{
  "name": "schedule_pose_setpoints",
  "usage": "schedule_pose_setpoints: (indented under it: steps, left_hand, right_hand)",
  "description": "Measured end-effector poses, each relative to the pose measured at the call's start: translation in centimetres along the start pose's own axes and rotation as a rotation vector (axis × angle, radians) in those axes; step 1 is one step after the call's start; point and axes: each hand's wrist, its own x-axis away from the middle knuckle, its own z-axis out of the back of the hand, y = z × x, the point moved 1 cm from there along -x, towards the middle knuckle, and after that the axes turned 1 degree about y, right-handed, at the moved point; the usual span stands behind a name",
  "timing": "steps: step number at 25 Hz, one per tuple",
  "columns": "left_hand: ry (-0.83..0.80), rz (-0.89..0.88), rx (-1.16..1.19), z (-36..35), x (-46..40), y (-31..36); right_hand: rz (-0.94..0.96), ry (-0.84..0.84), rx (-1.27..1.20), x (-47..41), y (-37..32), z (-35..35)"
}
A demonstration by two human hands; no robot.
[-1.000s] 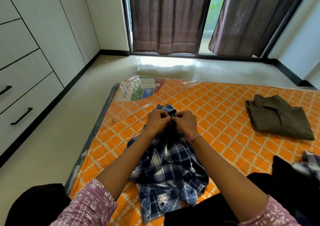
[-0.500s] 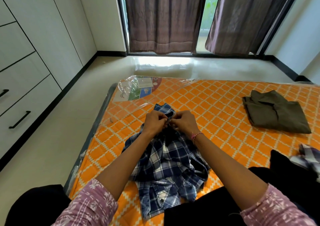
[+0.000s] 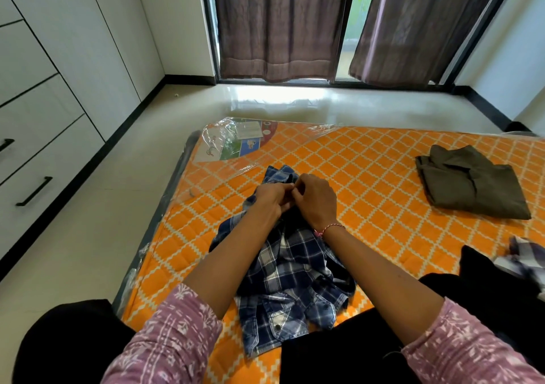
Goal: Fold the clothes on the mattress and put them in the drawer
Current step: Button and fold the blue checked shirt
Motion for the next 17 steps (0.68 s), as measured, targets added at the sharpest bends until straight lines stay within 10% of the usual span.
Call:
schedule_pose_setpoints:
  steps: [4, 9, 17]
  left_hand:
    - [0.009, -0.209, -0.163, 0.2, -0.6, -0.4]
    - [-0.161, -0.549, -0.516, 2.1, -0.7, 0.8]
    - [0.023, -0.612, -0.947, 4.6, -2.4, -0.2]
  right_hand:
    - [-0.094, -0.046, -0.152, -0.8, -0.4, 0.7]
    - [-0.656, -0.445, -0.993, -3.4, 0.2, 2.2]
    - [-0.704, -0.325, -0.912, -4.2, 1.3, -0.8]
